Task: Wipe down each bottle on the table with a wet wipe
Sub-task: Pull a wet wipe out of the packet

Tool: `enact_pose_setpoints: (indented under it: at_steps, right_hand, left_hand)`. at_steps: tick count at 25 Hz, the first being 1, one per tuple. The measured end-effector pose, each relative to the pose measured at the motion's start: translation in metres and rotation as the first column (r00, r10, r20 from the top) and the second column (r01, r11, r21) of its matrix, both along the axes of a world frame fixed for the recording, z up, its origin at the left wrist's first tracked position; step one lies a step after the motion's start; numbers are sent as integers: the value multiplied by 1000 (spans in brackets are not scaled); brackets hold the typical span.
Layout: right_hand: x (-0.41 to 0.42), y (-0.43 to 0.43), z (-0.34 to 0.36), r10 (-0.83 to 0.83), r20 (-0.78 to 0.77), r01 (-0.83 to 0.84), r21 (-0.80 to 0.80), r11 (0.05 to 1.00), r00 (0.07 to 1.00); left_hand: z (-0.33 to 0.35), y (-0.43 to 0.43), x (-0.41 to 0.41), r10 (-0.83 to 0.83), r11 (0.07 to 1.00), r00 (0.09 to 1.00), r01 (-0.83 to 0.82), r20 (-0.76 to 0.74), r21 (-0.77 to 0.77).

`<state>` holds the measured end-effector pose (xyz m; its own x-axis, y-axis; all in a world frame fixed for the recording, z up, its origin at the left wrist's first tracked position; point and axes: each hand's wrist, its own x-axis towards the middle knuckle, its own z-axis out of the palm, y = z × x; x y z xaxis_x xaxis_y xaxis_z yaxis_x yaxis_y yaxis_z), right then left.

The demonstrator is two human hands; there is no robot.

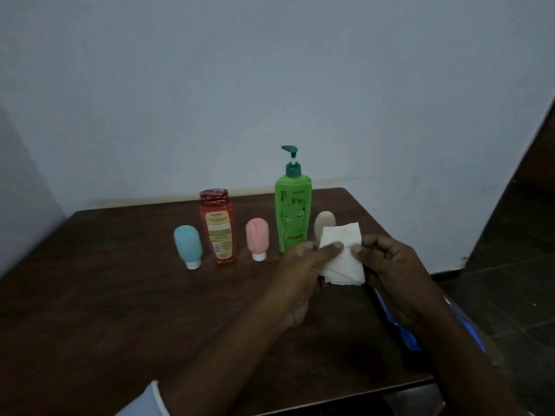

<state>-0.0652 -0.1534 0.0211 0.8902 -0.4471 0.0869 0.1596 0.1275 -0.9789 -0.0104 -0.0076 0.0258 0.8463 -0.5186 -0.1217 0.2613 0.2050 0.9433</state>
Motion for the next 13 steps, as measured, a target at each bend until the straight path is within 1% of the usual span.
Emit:
enact_pose_setpoints:
  at_steps: [2, 4, 6, 7, 9, 10, 11, 12, 13]
  right_hand:
    - [3, 11, 3, 50, 59, -45, -84, 995, 997]
    - [-1, 19, 9, 88, 151, -42, -287, 957, 985]
    - [-3, 21, 13, 122, 237, 18, -516, 856, 964]
    - [-2, 20, 13, 167, 272, 32, -600, 799, 948]
    - [0, 20, 9, 244, 322, 58, -702, 709, 915]
    - [0, 21, 8, 252, 337, 73, -716, 694, 907]
    - [1, 23, 6, 234, 342, 76, -693, 717, 910]
    - [1, 24, 4, 184, 335, 64, -610, 790, 924]
    - [1, 28, 4, 149, 311, -5, -420, 908, 939]
  left_hand:
    - [1, 24, 6, 40, 998, 996, -43, 75, 35]
    - [2, 46, 12, 60, 997, 979, -67, 196, 30]
    - [3, 63, 17, 61, 997, 953, -76, 298, 36]
    - [2, 68, 18, 62, 997, 944, -75, 325, 26]
    - [-3, 75, 20, 58, 998, 951, -54, 304, -23]
    - [-4, 76, 19, 52, 998, 964, -39, 262, -55]
    - [-5, 75, 16, 43, 996, 973, -25, 226, -82]
    - [-7, 73, 15, 45, 995, 976, -25, 211, -98]
    - [-10, 72, 14, 56, 996, 971, -38, 231, -83]
